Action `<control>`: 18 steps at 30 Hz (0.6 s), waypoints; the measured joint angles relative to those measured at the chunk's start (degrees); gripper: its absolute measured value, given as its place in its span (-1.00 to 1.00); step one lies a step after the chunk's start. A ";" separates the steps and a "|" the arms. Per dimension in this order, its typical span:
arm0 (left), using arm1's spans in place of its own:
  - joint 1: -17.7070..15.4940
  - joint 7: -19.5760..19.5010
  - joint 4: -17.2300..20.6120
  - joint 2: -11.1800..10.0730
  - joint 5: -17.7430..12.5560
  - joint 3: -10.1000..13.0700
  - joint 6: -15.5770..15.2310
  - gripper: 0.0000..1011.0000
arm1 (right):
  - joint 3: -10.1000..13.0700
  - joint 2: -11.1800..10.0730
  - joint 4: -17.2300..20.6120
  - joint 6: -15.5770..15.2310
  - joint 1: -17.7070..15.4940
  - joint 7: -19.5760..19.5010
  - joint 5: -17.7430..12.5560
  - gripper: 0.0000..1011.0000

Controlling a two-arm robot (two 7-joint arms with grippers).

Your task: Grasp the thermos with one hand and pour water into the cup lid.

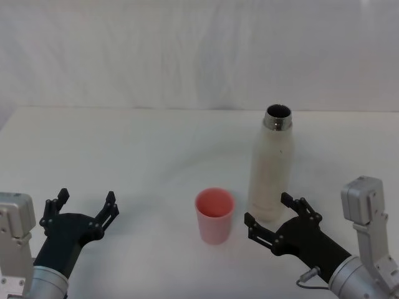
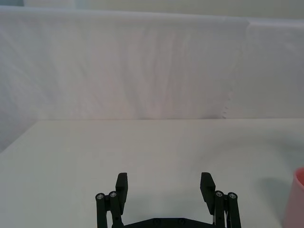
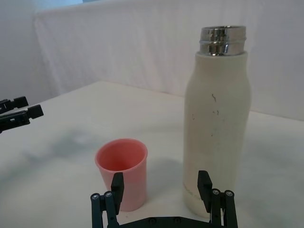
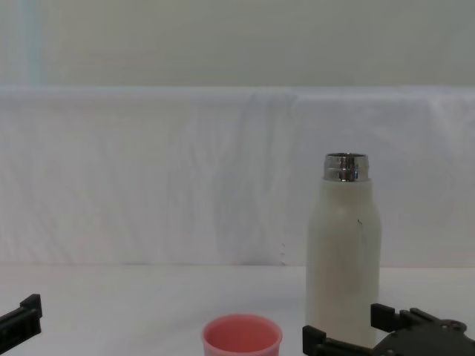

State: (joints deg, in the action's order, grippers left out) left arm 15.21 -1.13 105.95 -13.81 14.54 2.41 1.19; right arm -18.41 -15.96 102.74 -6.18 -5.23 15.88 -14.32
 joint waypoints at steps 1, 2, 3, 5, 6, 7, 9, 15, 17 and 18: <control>0.00 0.00 0.00 0.00 0.00 0.00 0.00 0.98 | -0.09 0.03 -0.15 0.02 0.08 0.01 -0.05 0.98; 0.00 0.00 0.00 0.00 0.00 0.00 0.00 0.98 | -0.17 0.07 -0.27 0.03 0.15 0.01 -0.09 0.98; 0.00 0.00 0.00 0.00 0.00 0.00 0.00 0.98 | -0.37 0.16 -0.54 0.07 0.29 0.01 -0.18 0.98; 0.00 -0.01 0.00 0.00 0.00 0.00 0.00 0.98 | -0.49 0.22 -0.74 0.10 0.40 0.02 -0.26 0.98; 0.00 -0.01 0.00 0.00 0.00 0.00 0.00 0.98 | -0.50 0.22 -0.73 0.11 0.40 0.03 -0.26 0.98; 0.00 -0.01 0.00 0.00 0.00 0.00 0.00 0.98 | -0.49 0.21 -0.73 0.11 0.40 0.03 -0.26 0.98; 0.00 -0.01 0.00 0.00 0.00 0.00 0.00 0.98 | -0.46 0.21 -0.71 0.11 0.38 0.03 -0.26 0.98; 0.00 -0.01 0.00 0.00 0.00 0.00 0.00 0.98 | -0.42 0.20 -0.65 0.11 0.35 0.03 -0.25 0.98; 0.00 0.00 0.00 0.00 0.00 0.00 0.00 0.98 | -0.40 0.20 -0.64 0.11 0.34 0.03 -0.24 0.98; 0.00 -0.01 0.00 0.00 0.00 0.00 0.00 0.98 | -0.40 0.20 -0.63 0.12 0.34 0.03 -0.24 0.98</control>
State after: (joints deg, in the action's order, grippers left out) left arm 15.21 -1.14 105.95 -13.81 14.54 2.41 1.19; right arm -18.81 -15.77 102.11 -6.06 -4.89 15.92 -14.55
